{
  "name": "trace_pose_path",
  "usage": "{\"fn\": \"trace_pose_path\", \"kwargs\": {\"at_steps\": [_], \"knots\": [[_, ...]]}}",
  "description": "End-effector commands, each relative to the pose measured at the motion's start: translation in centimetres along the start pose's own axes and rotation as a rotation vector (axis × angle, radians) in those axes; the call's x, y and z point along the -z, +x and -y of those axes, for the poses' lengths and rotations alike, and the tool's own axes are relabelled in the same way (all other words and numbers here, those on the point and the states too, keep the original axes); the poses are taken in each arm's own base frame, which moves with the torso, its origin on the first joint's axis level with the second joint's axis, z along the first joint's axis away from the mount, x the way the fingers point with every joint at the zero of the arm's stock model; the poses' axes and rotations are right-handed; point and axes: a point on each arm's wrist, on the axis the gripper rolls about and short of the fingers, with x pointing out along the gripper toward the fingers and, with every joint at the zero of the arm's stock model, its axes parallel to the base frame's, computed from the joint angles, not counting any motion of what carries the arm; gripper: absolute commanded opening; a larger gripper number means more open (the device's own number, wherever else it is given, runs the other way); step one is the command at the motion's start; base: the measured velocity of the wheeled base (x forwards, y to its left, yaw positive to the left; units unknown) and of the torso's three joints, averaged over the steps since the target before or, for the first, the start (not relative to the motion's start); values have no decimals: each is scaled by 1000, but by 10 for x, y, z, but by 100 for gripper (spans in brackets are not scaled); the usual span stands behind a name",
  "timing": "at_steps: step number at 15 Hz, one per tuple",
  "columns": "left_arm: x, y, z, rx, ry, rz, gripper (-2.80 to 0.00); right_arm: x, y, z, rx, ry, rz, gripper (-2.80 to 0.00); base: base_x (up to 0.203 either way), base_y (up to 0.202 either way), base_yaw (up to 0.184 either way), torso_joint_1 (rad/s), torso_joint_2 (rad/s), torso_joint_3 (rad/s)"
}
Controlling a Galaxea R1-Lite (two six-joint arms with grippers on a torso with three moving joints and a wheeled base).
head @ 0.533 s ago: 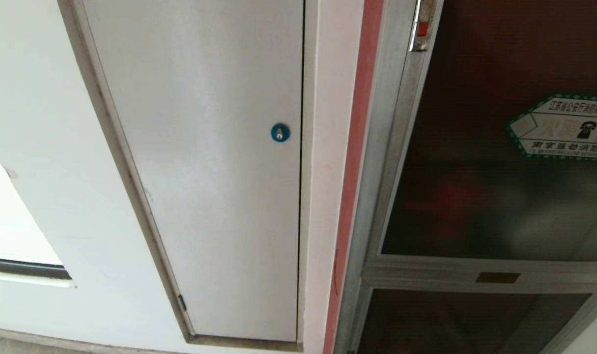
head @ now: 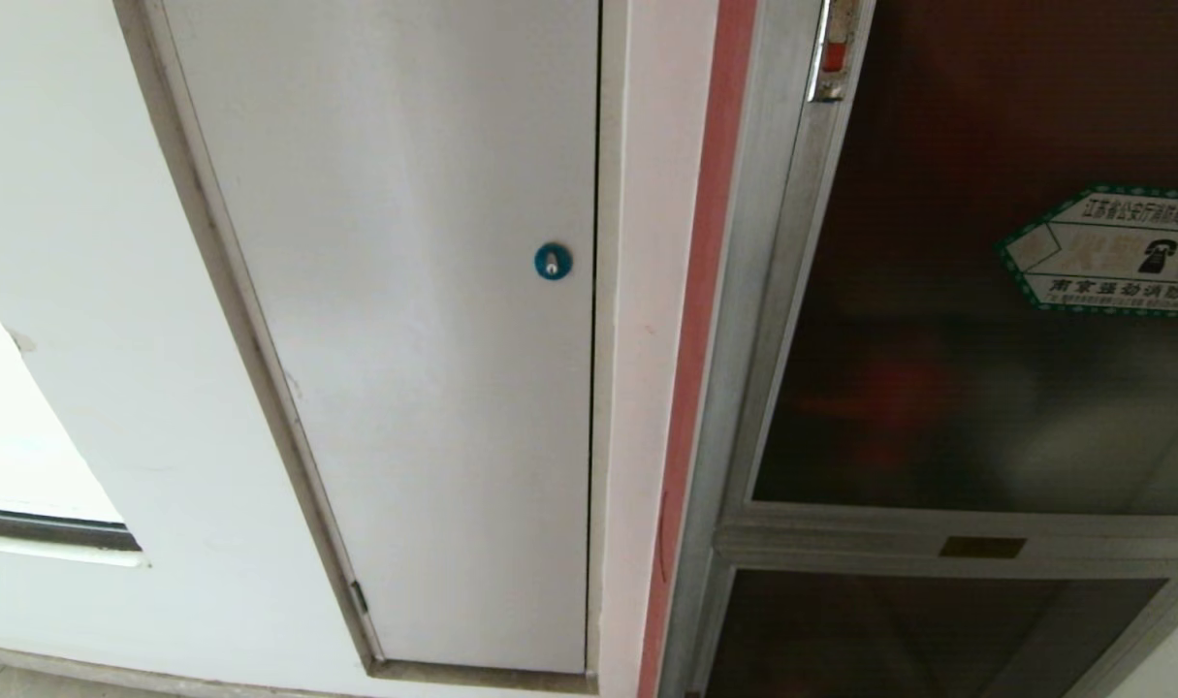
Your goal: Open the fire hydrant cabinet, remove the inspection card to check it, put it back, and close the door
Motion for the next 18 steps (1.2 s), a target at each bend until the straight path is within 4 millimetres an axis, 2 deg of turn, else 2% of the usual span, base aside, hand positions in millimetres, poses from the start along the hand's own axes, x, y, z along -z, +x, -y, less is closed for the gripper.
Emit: {"fn": "trace_pose_path", "kwargs": {"at_steps": [1,2,4,7,10,15,18], "knots": [[0,0,0,0,0,0,-280,1,0,0,4,2,-4,-280,0,0,0,0,0,0],[0,0,0,0,0,0,-280,1,0,0,15,1,-3,-280,0,0,0,0,0,0],[0,0,0,0,0,0,-280,-14,-4,0,15,1,48,-280,0,0,0,0,0,0],[0,0,0,0,0,0,-280,-57,-10,-2,-39,-1,80,-280,0,0,0,0,0,0],[0,0,0,0,0,-1,-280,-101,1,-6,-166,1,14,-280,0,0,0,0,0,0],[0,0,0,0,0,0,-280,-180,55,-13,-487,19,-78,-280,0,0,0,0,0,0],[0,0,0,0,0,-1,-280,-225,106,-17,-621,32,-110,-280,0,0,0,0,0,0]]}}
